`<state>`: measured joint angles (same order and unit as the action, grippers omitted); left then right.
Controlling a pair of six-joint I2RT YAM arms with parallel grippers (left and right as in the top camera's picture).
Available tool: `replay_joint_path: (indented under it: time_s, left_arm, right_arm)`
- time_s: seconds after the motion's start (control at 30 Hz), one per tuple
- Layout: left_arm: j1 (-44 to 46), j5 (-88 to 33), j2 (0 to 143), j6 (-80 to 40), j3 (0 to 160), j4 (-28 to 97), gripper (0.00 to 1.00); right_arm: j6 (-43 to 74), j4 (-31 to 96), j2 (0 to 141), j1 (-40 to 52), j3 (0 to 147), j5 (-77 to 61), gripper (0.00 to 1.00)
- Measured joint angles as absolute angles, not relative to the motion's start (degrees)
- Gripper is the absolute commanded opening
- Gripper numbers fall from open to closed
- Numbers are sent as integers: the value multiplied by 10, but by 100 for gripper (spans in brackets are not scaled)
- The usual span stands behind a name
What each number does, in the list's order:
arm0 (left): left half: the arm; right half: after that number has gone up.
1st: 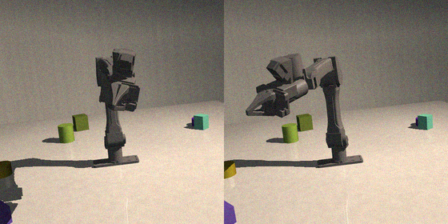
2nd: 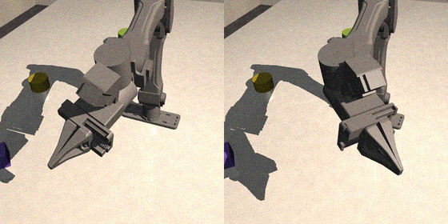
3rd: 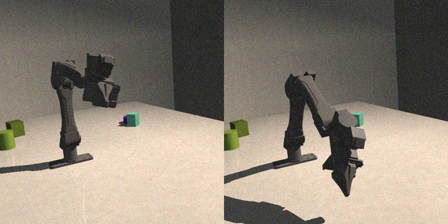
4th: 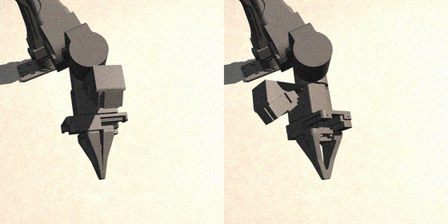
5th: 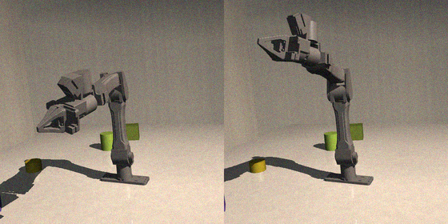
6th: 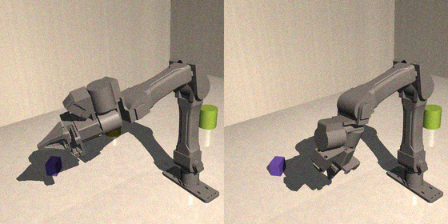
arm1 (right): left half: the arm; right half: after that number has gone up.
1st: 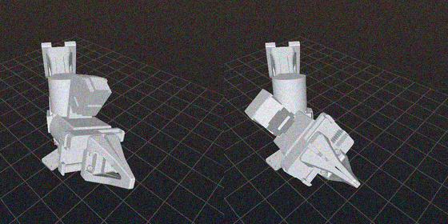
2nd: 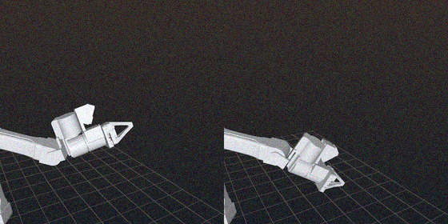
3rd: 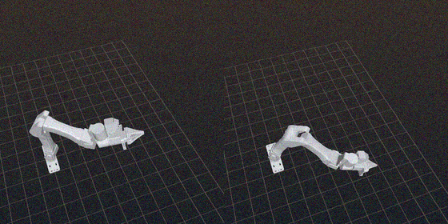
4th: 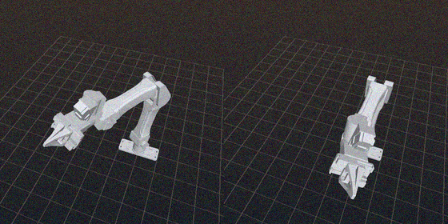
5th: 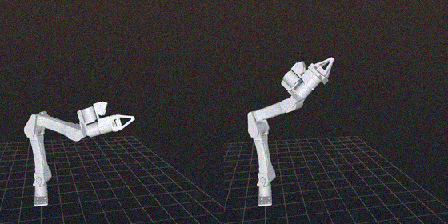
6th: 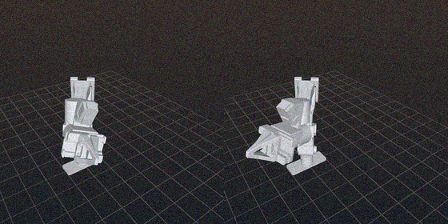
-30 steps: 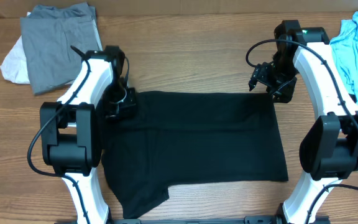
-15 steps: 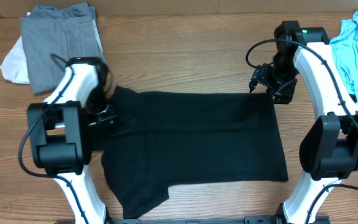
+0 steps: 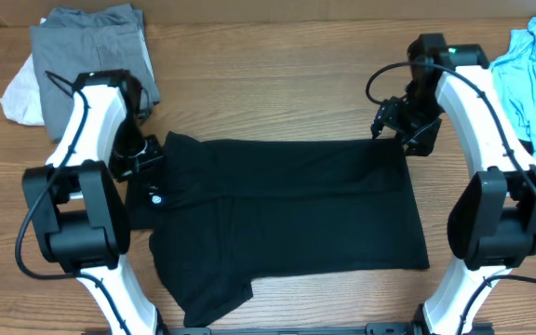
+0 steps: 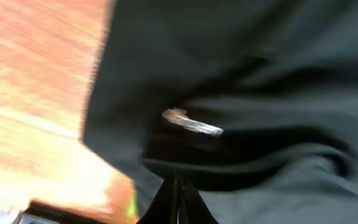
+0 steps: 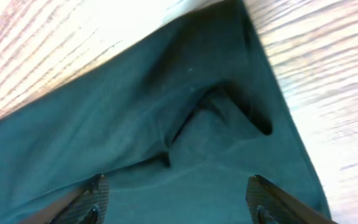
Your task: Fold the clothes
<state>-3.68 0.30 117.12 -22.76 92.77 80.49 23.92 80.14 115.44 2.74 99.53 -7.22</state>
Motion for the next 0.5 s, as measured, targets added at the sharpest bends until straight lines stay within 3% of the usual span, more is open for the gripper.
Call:
replay_joint_path:
  time_s: [0.13, 0.27, 0.4, 0.5]
  left_arm:
    - [5, -29, 1158, -227, 931, 786, 4]
    - [55, -46, 1158, -227, 931, 754, 4]
    - [101, -62, 1158, -227, 931, 727, 4]
    - [130, -70, 1159, -227, 931, 713, 4]
  right_arm:
    - [239, 760, 1154, 47, 950, -73, 43]
    - [245, 718, 1154, 69, 903, -76, 24]
    - [260, 670, 1154, 79, 855, -77, 12]
    - [271, 632, 1155, 79, 819, -76, 11]
